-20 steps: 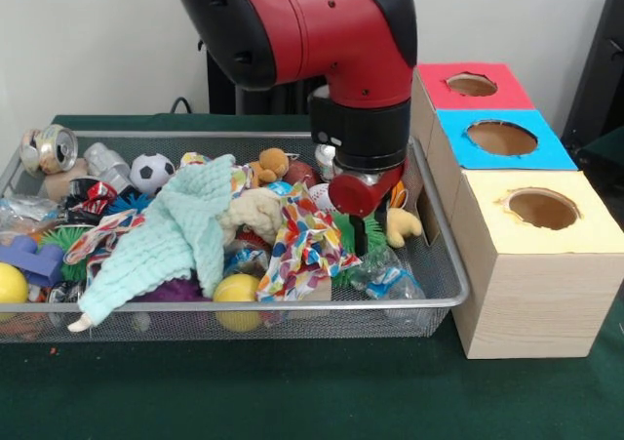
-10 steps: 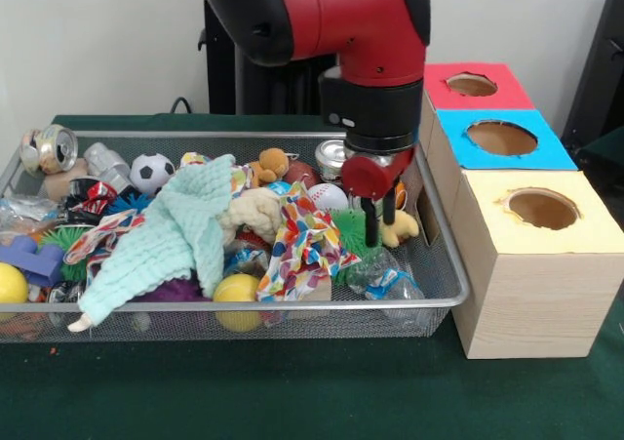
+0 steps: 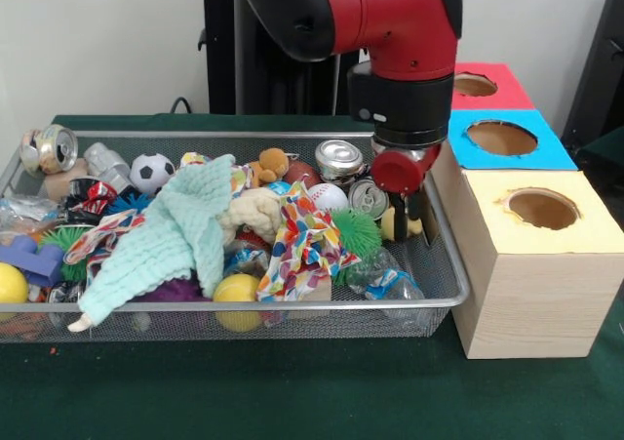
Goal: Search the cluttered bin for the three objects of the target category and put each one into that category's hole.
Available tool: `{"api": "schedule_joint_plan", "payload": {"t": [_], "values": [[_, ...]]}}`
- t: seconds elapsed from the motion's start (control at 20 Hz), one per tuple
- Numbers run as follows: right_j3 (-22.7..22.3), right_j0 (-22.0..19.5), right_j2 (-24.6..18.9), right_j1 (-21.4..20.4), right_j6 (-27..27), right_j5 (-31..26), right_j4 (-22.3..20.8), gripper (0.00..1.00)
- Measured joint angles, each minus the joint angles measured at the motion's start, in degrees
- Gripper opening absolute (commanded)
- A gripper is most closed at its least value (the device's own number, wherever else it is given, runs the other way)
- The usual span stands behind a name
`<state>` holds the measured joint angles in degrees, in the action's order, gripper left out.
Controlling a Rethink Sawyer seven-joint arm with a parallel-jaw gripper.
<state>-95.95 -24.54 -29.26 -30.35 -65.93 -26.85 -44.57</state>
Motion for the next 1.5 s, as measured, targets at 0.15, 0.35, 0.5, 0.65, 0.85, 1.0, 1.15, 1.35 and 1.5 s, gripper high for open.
{"api": "schedule_joint_plan", "payload": {"t": [0.15,0.35,0.5,0.65,0.85,1.0,1.15,1.35,1.5], "values": [[0.02,0.38,0.01,-0.68,0.0,-0.22,1.21,1.0],[1.24,1.98,0.64,-1.56,0.0,-2.79,2.33,1.0],[2.54,2.96,1.32,-1.78,0.0,-3.97,2.4,1.0],[3.59,3.57,1.98,-1.84,0.0,-4.17,2.62,1.0],[5.47,3.95,2.88,-1.84,0.0,-4.17,3.47,1.0],[6.49,3.98,3.35,-1.84,0.0,-4.17,4.1,1.0],[7.56,3.99,4.06,-1.8,0.0,-4.17,4.63,1.0],[9.16,4.06,5.34,-1.55,0.0,-4.17,4.76,1.0],[10.55,4.49,7.1,-0.93,0.0,-4.17,4.76,1.0]]}}
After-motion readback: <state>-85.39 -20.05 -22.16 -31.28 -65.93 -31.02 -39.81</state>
